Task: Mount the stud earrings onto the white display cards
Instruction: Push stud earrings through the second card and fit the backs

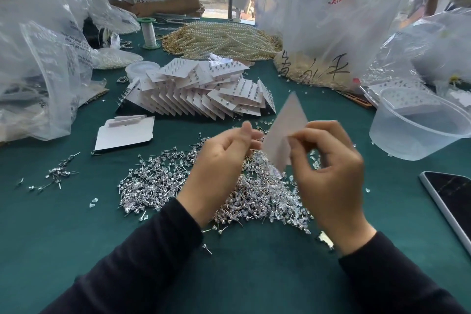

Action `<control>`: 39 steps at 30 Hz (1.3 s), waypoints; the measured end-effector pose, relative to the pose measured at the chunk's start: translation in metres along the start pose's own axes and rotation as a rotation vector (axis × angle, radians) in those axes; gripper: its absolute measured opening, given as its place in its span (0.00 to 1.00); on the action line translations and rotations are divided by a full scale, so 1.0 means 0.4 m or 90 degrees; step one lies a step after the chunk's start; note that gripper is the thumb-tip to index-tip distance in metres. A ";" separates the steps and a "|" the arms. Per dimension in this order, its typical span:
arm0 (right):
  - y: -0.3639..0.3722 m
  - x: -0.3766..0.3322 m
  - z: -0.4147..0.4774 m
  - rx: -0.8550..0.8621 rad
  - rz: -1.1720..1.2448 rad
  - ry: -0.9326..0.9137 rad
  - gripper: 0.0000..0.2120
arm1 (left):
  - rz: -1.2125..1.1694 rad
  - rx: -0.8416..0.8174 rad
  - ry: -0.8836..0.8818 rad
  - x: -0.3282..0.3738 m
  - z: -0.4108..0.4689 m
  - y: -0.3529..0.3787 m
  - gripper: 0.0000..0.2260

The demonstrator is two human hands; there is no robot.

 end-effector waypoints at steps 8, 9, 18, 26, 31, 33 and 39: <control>-0.041 0.092 0.017 0.050 0.247 0.344 0.10 | 0.613 -0.023 0.050 -0.054 0.015 -0.003 0.17; -0.038 0.095 0.014 0.042 0.305 0.387 0.10 | 0.600 -0.025 0.043 -0.056 0.014 -0.003 0.13; -0.002 0.079 -0.007 -0.054 0.538 0.592 0.06 | 0.524 0.006 0.040 -0.051 0.018 -0.007 0.05; 0.009 0.071 -0.015 -0.124 0.661 0.729 0.11 | 0.300 0.080 0.049 -0.028 0.021 -0.025 0.06; 0.024 0.063 -0.029 -0.191 0.732 0.760 0.16 | 0.103 0.108 0.013 -0.018 0.016 -0.029 0.06; 0.031 0.058 -0.032 -0.218 0.755 0.755 0.17 | -0.020 0.089 0.000 -0.012 0.013 -0.025 0.05; 0.041 0.040 -0.038 -0.275 0.794 0.730 0.12 | -0.106 0.071 0.047 0.009 -0.001 -0.011 0.05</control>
Point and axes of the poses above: each hand's wrist, its own z-axis towards the middle knuckle, its own y-axis out of the palm, x = y × z, the point moved 3 cm from there along z, towards the middle knuckle, and after that the axes turned 3 degrees about -z, right-handed, at the moved point
